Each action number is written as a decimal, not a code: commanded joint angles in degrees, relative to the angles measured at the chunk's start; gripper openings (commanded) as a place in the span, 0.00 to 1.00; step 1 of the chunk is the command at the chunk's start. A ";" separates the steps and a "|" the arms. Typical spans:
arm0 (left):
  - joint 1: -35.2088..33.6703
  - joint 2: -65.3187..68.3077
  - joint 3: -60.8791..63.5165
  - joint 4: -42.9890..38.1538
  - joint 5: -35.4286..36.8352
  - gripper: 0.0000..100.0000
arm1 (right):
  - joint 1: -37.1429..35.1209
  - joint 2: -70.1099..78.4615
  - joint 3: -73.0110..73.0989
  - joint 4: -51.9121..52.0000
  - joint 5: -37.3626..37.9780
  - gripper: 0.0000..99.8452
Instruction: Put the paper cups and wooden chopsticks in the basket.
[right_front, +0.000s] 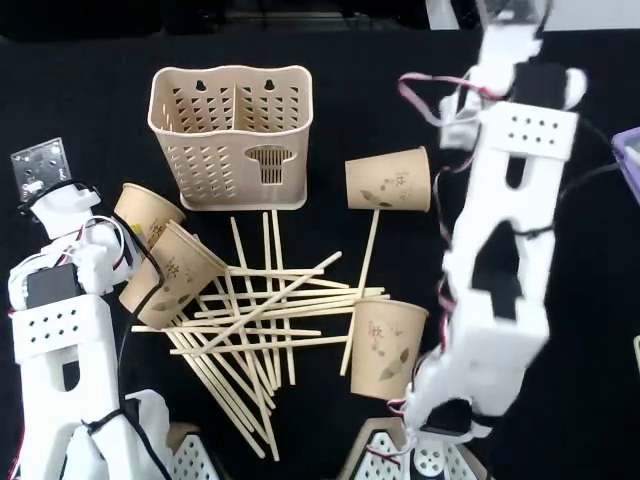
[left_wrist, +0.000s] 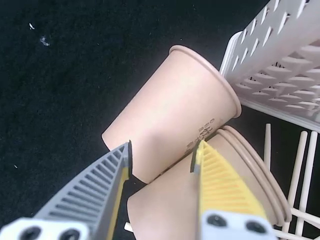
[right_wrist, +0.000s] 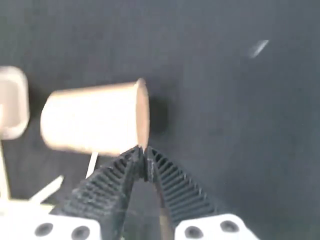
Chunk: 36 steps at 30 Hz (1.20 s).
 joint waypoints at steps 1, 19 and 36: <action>-0.57 -1.41 -0.84 -0.53 0.44 0.22 | -3.08 -15.87 18.86 -5.98 2.90 0.01; -0.57 -1.41 -0.22 -0.88 0.44 0.22 | -4.48 -33.98 63.16 -44.57 4.66 0.23; -0.57 -1.41 -0.13 -0.88 0.44 0.22 | -5.19 -14.99 50.59 -44.22 4.48 0.22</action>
